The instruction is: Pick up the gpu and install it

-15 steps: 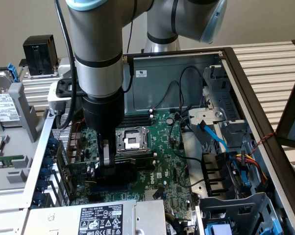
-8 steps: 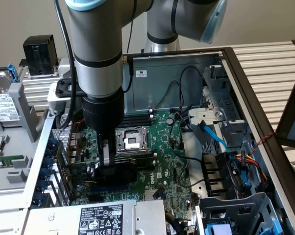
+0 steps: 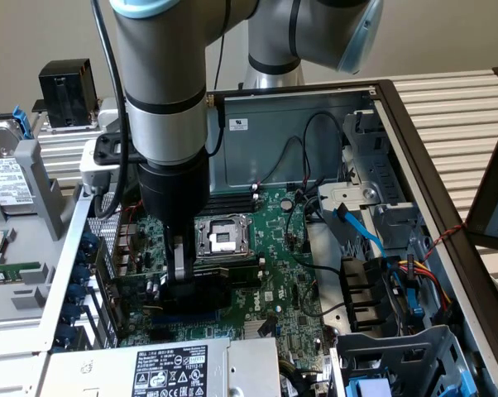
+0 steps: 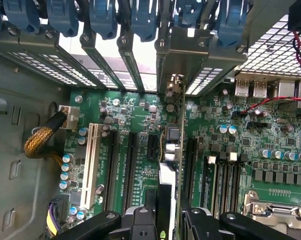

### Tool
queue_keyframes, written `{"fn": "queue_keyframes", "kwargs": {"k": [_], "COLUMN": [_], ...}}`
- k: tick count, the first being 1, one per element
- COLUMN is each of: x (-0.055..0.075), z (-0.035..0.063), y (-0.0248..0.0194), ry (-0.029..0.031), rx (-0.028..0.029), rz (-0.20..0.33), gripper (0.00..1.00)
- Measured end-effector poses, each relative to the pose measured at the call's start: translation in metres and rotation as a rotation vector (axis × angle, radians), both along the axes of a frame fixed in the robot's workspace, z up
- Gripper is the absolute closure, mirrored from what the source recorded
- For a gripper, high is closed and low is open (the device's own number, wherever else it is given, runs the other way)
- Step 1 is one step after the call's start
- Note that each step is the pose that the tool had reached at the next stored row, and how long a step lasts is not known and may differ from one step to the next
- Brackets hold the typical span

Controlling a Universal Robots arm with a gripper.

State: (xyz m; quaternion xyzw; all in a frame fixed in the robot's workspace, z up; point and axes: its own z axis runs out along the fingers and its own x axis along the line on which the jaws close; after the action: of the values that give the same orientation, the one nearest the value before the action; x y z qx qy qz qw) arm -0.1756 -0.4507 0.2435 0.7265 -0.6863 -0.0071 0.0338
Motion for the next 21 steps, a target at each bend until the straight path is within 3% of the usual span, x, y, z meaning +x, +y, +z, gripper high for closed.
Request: {"fn": "queue_keyframes", "kwargs": {"k": [21], "x": [-0.0001], "z": [0.0], "y": [-0.001], "ry": [0.0], "rx": [-0.0001], "rz": [0.01], "gripper": [0.73]}}
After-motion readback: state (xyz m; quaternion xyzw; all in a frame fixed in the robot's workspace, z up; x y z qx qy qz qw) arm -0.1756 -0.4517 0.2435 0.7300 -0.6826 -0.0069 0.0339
